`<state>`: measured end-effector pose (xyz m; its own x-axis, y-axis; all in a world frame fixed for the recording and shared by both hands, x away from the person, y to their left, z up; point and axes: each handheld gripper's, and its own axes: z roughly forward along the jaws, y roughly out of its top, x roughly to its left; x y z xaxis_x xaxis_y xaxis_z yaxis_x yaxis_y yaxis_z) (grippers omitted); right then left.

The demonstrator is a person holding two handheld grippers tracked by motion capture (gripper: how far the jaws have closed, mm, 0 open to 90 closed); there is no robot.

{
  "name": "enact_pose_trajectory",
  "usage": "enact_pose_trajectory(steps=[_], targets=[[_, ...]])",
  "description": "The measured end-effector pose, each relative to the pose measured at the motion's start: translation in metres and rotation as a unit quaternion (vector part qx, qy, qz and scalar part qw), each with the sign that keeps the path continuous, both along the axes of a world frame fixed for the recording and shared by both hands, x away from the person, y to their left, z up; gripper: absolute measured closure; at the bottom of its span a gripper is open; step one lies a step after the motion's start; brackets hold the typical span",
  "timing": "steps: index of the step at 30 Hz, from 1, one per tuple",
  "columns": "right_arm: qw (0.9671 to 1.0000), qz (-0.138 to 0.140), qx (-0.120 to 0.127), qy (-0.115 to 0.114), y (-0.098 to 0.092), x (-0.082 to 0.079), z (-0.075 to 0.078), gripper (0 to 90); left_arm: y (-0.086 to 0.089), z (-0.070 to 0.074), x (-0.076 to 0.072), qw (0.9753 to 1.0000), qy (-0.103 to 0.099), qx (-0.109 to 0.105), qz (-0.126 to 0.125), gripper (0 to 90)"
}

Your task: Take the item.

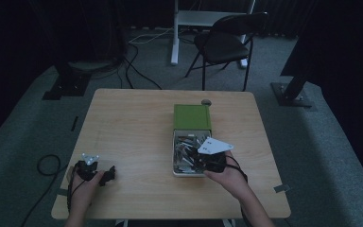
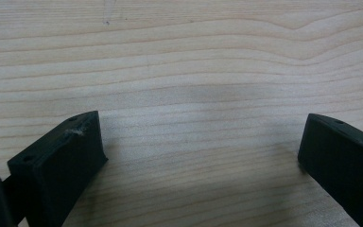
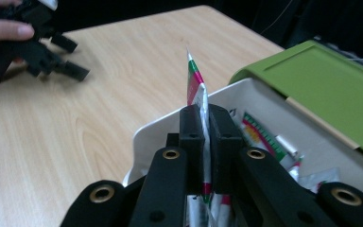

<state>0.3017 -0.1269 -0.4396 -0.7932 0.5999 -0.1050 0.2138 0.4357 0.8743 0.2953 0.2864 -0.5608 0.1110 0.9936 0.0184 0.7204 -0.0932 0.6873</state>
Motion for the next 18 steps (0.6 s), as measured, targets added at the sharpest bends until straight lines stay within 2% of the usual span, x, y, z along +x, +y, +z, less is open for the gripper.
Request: enact_pose_trajectory(steps=[11, 18], targets=[[0.9995, -0.025, 0.014, -0.011, -0.015, 0.007, 0.011, 85.8, 0.000, 0.000, 0.000, 1.0000, 0.000, 0.000, 0.002, 1.5], [0.9976, -0.058, 0.035, -0.016, -0.034, 0.013, 0.019, 85.8, 0.000, 0.000, 0.000, 1.0000, 0.001, 0.000, 0.001, 1.5]])
